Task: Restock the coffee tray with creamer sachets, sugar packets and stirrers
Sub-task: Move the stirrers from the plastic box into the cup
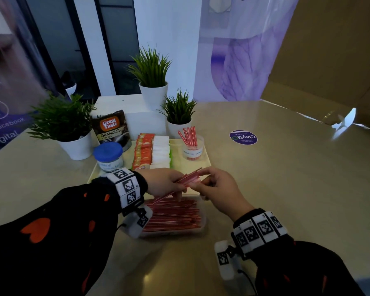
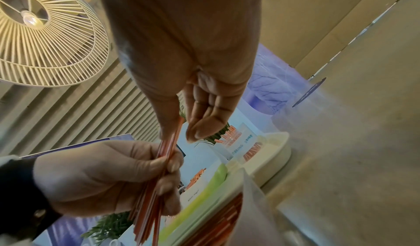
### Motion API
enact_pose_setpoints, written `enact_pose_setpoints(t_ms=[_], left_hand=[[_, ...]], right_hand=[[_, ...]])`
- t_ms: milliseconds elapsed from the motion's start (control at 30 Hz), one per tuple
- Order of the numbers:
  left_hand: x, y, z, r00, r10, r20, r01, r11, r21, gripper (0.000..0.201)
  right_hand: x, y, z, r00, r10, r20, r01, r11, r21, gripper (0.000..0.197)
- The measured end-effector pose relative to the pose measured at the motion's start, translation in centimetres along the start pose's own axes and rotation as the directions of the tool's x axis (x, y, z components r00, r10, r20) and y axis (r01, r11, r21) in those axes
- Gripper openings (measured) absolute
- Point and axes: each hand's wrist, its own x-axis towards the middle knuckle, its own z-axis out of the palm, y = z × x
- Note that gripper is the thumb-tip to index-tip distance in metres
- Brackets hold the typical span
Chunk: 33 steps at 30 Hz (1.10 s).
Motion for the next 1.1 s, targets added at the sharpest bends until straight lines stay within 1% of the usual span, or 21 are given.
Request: enact_pose_setpoints(t_ms=[67,133,200,300,367,433,467,533,567,633,700,833,900,1000,1100], left_hand=[[-0.1,0.1,-0.5,0.998,-0.004,-0.056,-0.001,0.997,-0.077,0.019],[0.2,0.0,-1.3,0.992,-0.01,-0.13,-0.018,0.978,-0.209,0.019],[1.1,-0.1,-2.1,0.971,-0.029,-0.237,-0.056,0.936,-0.346,0.021],[3.0,0.1,-3.4,0.903,-0.093,-0.419,-0.134,0.865,-0.483,0.021],[4.7,0.3,-4.1,0.879,-0.129,-0.459,-0.171,0.814,-0.556,0.019],[6.3,0.6,-4.7,0.865,-0.161,-0.476,-0.203,0.755,-0.624,0.019],[6.9,0.8,-5.0,0.851,-0.18,-0.493,-0.203,0.753,-0.625,0.02],[8.2,1.2,-5.8,0.812,-0.2,-0.548,-0.206,0.781,-0.59,0.023],[8.8,1.4,-6.1,0.79,-0.207,-0.577,-0.23,0.772,-0.592,0.024],[10.3,1.4,-6.8,0.767,-0.241,-0.594,-0.268,0.722,-0.638,0.023],[11.7,1.4,-7.4,0.754,-0.27,-0.599,-0.292,0.679,-0.674,0.021],[14.7,1.3,-8.1,0.719,-0.302,-0.626,-0.297,0.681,-0.67,0.017],[16.0,1.0,-8.0,0.725,-0.309,-0.616,-0.273,0.691,-0.669,0.015],[17.3,0.4,-7.3,0.749,-0.304,-0.589,-0.223,0.721,-0.656,0.016],[17.7,0.2,-6.7,0.758,-0.315,-0.572,-0.188,0.733,-0.653,0.024]], right_hand=[[-0.3,0.2,0.1,0.999,0.048,-0.002,-0.048,0.998,-0.032,0.036],[-0.7,0.6,0.4,0.995,0.076,0.067,-0.065,0.987,-0.15,0.037],[-1.1,0.9,1.0,0.981,0.066,0.185,-0.006,0.951,-0.31,0.035],[-1.2,0.8,2.1,0.919,0.058,0.39,0.146,0.869,-0.473,0.044],[-0.9,0.8,2.6,0.883,0.05,0.467,0.233,0.816,-0.528,0.045],[-0.4,0.9,3.0,0.865,0.037,0.5,0.29,0.777,-0.559,0.041],[-0.1,0.9,3.1,0.862,0.038,0.506,0.301,0.765,-0.569,0.039],[0.3,1.0,3.2,0.857,0.051,0.513,0.3,0.759,-0.578,0.036],[0.4,1.0,3.2,0.855,0.054,0.516,0.3,0.761,-0.575,0.035],[0.5,1.4,3.2,0.852,0.037,0.522,0.308,0.77,-0.558,0.034],[0.5,1.7,3.2,0.851,0.005,0.526,0.326,0.78,-0.535,0.034],[0.7,2.4,3.1,0.848,-0.035,0.529,0.335,0.809,-0.483,0.036],[0.8,2.5,3.0,0.845,-0.038,0.534,0.335,0.815,-0.472,0.037],[0.8,2.7,3.1,0.839,-0.052,0.541,0.346,0.819,-0.458,0.036],[0.8,2.8,3.2,0.837,-0.064,0.543,0.349,0.828,-0.44,0.037]])
